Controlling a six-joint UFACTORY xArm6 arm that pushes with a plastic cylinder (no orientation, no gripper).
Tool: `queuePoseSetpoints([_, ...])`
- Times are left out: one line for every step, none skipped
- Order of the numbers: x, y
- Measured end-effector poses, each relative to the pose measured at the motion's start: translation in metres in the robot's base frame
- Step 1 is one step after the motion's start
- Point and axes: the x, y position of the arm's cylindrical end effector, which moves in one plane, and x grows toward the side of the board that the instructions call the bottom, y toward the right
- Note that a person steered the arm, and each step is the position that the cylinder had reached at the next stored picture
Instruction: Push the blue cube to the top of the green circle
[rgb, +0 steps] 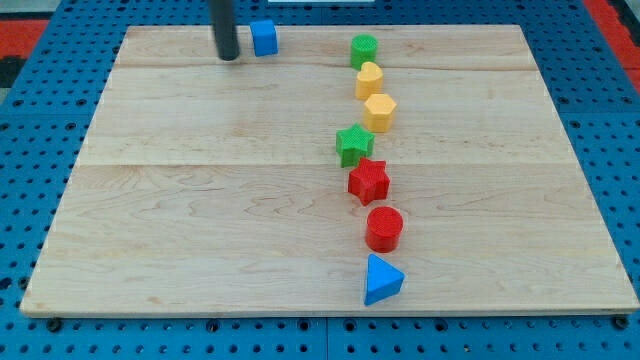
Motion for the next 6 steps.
queuePoseSetpoints([-0.027, 0.005])
queuePoseSetpoints([-0.036, 0.076])
queuePoseSetpoints([-0.043, 0.131])
queuePoseSetpoints([-0.043, 0.139])
queuePoseSetpoints([-0.043, 0.142])
queuePoseSetpoints([-0.047, 0.153])
